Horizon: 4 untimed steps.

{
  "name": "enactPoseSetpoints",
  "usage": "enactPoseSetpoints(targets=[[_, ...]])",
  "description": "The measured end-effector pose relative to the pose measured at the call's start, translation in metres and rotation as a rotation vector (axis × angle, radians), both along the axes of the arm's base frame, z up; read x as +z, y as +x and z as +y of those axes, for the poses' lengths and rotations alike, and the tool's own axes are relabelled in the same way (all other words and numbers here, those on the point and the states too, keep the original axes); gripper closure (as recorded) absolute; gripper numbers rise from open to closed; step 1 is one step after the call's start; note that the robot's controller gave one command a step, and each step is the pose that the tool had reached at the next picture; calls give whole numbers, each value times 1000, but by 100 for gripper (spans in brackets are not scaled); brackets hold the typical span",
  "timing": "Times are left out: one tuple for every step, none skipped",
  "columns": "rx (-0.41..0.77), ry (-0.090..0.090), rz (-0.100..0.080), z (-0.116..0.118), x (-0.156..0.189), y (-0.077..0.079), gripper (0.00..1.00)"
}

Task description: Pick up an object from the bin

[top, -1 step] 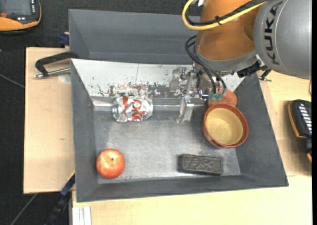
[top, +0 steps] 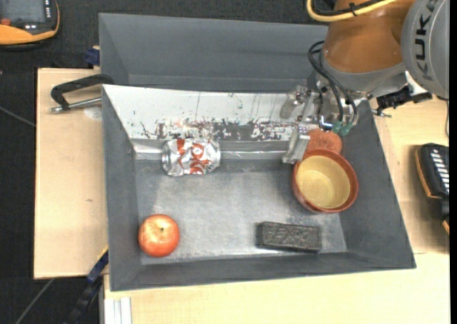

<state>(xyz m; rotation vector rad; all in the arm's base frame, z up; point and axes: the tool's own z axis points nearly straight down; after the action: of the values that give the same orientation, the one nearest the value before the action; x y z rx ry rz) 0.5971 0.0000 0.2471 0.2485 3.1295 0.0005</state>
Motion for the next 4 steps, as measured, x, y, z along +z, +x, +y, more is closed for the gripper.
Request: enactPoseSetpoints(targets=[[-146, 1, -1, -30, -8, -10, 0], [53, 1, 4, -30, -108, -23, 0], [90, 10, 1, -83, -113, -22, 0], [95, 10, 0, -79, -112, -21, 100]])
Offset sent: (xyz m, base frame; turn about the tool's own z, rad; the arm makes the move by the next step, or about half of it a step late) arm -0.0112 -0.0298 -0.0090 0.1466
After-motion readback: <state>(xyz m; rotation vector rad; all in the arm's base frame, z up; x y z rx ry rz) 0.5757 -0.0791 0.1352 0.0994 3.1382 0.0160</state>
